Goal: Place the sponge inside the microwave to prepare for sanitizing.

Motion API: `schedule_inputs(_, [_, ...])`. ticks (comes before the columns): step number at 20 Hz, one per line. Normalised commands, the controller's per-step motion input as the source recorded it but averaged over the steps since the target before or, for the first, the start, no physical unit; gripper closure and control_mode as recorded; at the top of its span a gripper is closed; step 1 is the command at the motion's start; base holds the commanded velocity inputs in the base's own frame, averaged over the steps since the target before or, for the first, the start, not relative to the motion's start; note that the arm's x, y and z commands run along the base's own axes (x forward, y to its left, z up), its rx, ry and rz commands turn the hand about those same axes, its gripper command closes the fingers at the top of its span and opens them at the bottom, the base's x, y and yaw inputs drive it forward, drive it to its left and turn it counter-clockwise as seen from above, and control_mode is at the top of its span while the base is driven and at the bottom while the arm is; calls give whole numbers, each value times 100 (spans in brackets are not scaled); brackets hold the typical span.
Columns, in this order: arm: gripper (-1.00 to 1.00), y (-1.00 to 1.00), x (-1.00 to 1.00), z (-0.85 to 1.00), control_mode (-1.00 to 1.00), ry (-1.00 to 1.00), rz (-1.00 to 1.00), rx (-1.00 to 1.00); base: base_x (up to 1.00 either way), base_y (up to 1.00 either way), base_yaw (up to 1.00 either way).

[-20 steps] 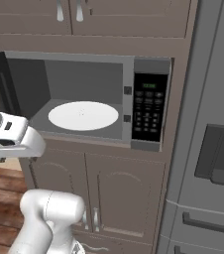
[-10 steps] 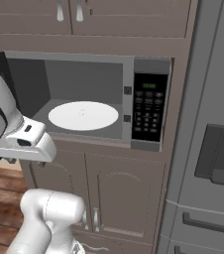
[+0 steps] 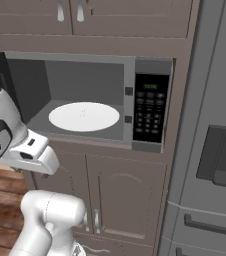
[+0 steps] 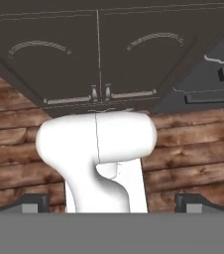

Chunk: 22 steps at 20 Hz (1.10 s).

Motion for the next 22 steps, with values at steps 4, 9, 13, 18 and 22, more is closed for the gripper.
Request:
schedule_inputs(4, [-100,0,0,0,-100,0,0,0,0,0,0])
schedule_inputs(9, [-100,0,0,0,-100,0,0,0,0,0,0])
schedule_inputs(13, [-100,0,0,0,-100,0,0,0,0,0,0])
schedule_inputs(18, [-100,-9,-6,0,-100,0,0,0,0,0,0])
schedule_inputs(22, [-100,-24,-19,0,-100,0,-1,0,0,0,0])
